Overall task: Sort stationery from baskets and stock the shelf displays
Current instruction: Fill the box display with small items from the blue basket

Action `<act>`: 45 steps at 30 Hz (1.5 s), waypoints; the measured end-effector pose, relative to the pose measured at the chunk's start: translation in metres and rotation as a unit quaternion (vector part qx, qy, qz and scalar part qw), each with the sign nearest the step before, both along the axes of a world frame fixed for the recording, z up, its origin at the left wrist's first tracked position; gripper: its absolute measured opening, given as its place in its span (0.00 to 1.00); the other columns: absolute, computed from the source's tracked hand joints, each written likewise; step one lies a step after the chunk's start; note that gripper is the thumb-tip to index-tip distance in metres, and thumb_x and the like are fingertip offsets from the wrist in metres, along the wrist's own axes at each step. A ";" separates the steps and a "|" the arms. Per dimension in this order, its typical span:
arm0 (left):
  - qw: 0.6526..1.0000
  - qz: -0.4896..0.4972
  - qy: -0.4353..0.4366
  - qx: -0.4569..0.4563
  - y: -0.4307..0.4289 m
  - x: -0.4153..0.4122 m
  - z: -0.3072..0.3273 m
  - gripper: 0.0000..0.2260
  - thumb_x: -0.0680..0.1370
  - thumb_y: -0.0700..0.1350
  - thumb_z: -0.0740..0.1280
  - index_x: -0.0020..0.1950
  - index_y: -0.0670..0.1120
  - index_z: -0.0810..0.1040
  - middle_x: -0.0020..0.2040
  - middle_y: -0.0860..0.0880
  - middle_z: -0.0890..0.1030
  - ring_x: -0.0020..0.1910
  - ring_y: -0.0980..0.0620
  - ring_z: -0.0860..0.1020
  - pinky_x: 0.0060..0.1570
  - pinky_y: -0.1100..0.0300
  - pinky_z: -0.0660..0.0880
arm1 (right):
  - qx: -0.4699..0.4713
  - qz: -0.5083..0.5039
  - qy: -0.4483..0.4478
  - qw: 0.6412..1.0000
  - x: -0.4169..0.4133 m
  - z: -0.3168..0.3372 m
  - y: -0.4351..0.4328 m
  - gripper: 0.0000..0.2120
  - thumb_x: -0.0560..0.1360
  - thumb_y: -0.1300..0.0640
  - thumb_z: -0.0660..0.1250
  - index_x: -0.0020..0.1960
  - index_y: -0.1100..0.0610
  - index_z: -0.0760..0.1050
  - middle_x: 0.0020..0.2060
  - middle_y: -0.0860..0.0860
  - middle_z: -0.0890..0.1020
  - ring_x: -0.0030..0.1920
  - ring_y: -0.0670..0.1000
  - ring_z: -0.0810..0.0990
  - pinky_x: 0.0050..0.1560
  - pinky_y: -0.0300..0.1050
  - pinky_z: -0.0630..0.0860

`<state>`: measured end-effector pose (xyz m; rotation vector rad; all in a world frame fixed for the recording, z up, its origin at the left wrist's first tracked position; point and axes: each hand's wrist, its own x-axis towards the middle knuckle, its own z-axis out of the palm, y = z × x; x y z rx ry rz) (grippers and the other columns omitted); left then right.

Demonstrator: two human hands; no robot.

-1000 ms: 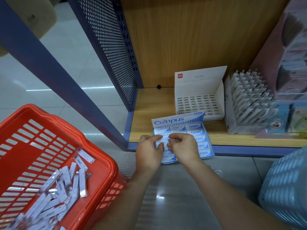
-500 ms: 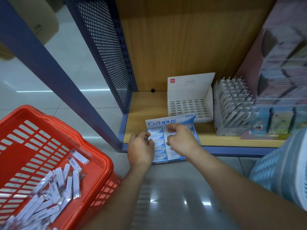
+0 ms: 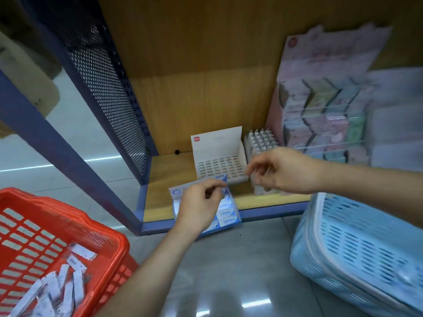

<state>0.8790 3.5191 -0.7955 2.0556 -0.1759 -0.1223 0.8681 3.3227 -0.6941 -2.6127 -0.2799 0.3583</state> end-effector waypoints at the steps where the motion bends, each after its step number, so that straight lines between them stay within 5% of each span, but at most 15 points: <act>1: 0.999 -0.033 0.000 -0.006 -0.010 -0.003 0.011 0.12 0.77 0.38 0.65 0.45 0.55 0.83 0.38 0.56 0.83 0.40 0.57 0.80 0.45 0.63 0.76 | 0.020 -0.018 0.005 1.000 -0.008 0.005 -0.017 0.10 0.73 0.64 0.66 0.48 0.51 0.80 0.35 0.47 0.82 0.35 0.47 0.81 0.42 0.39 0.77; 6: 0.975 -0.196 -0.057 0.089 -0.063 -0.014 0.050 0.08 0.77 0.42 0.68 0.48 0.54 0.84 0.40 0.54 0.84 0.40 0.57 0.79 0.45 0.61 0.74 | 0.078 -0.105 0.020 0.991 -0.061 0.021 -0.096 0.07 0.72 0.62 0.74 0.44 0.52 0.79 0.36 0.48 0.81 0.28 0.38 0.74 0.34 0.29 0.70; 11: 0.870 -0.371 -0.163 0.281 -0.118 -0.037 0.063 0.08 0.80 0.50 0.63 0.57 0.54 0.79 0.48 0.53 0.79 0.50 0.51 0.78 0.47 0.59 0.70 | 0.059 -0.205 0.027 0.977 -0.125 -0.012 -0.158 0.08 0.70 0.58 0.76 0.45 0.51 0.78 0.36 0.45 0.81 0.30 0.39 0.72 0.36 0.30 0.69; 13: 0.845 -0.388 -0.189 0.315 -0.126 -0.041 0.061 0.09 0.81 0.50 0.61 0.58 0.53 0.77 0.53 0.52 0.81 0.53 0.49 0.78 0.47 0.57 0.70 | 0.035 -0.248 0.033 0.967 -0.149 -0.032 -0.178 0.09 0.71 0.57 0.76 0.47 0.51 0.77 0.36 0.44 0.80 0.31 0.40 0.73 0.37 0.31 0.69; 17: 0.846 -0.361 -0.218 0.327 -0.132 -0.035 0.067 0.03 0.77 0.45 0.62 0.50 0.52 0.74 0.46 0.53 0.79 0.46 0.48 0.78 0.39 0.56 0.68 | -0.041 -0.295 0.091 0.950 -0.186 -0.076 -0.219 0.13 0.71 0.52 0.75 0.54 0.52 0.77 0.44 0.46 0.79 0.39 0.45 0.76 0.46 0.39 0.71; 22: 0.728 -0.472 -0.370 0.333 -0.170 -0.041 0.086 0.12 0.74 0.49 0.56 0.49 0.53 0.78 0.45 0.52 0.79 0.43 0.48 0.79 0.37 0.55 0.78 | -0.102 -0.262 0.213 0.936 -0.202 -0.113 -0.241 0.29 0.69 0.46 0.76 0.65 0.52 0.71 0.58 0.52 0.78 0.50 0.51 0.75 0.52 0.41 0.70; 26: 0.643 -0.538 -0.283 0.466 -0.229 -0.052 0.066 0.11 0.79 0.50 0.61 0.59 0.50 0.75 0.56 0.50 0.78 0.56 0.47 0.77 0.53 0.53 0.75 | -0.159 -0.192 0.258 0.933 -0.197 -0.131 -0.250 0.43 0.63 0.42 0.79 0.72 0.49 0.62 0.64 0.55 0.73 0.62 0.57 0.74 0.62 0.49 0.72; 30: 0.588 -0.541 -0.193 0.570 -0.270 -0.054 0.019 0.17 0.78 0.54 0.65 0.62 0.46 0.72 0.58 0.44 0.79 0.58 0.42 0.77 0.49 0.53 0.73 | -0.274 -0.099 0.289 0.912 -0.196 -0.144 -0.254 0.54 0.60 0.39 0.80 0.76 0.44 0.52 0.70 0.55 0.63 0.68 0.60 0.67 0.66 0.54 0.70; 33: 0.539 -0.534 -0.130 0.639 -0.276 -0.059 -0.016 0.31 0.74 0.63 0.67 0.68 0.45 0.65 0.62 0.45 0.77 0.61 0.42 0.76 0.51 0.53 0.72 | -0.333 -0.056 0.302 0.892 -0.195 -0.152 -0.247 0.52 0.66 0.44 0.78 0.77 0.42 0.46 0.74 0.57 0.55 0.72 0.63 0.60 0.66 0.63 0.70; 37: 0.465 -0.522 -0.137 0.702 -0.276 -0.070 -0.035 0.47 0.71 0.69 0.66 0.77 0.45 0.50 0.67 0.45 0.74 0.65 0.43 0.72 0.53 0.52 0.69 | -0.336 -0.039 0.278 0.899 -0.196 -0.151 -0.245 0.44 0.72 0.48 0.73 0.77 0.44 0.47 0.72 0.58 0.57 0.69 0.64 0.63 0.61 0.60 0.73; 41: 0.472 -0.535 -0.136 0.688 -0.276 -0.068 -0.043 0.46 0.73 0.58 0.71 0.78 0.46 0.45 0.56 0.46 0.76 0.56 0.43 0.76 0.44 0.55 0.72 | -0.299 -0.032 0.282 0.911 -0.197 -0.151 -0.251 0.52 0.62 0.41 0.79 0.76 0.47 0.52 0.65 0.57 0.64 0.60 0.62 0.73 0.59 0.57 0.75; 45: 0.540 -0.542 -0.132 0.631 -0.278 -0.059 -0.045 0.34 0.76 0.49 0.68 0.76 0.46 0.53 0.46 0.47 0.72 0.47 0.45 0.75 0.40 0.55 0.72 | -0.203 -0.124 0.267 0.934 -0.194 -0.159 -0.255 0.39 0.68 0.43 0.76 0.72 0.48 0.60 0.62 0.55 0.68 0.56 0.62 0.77 0.51 0.48 0.74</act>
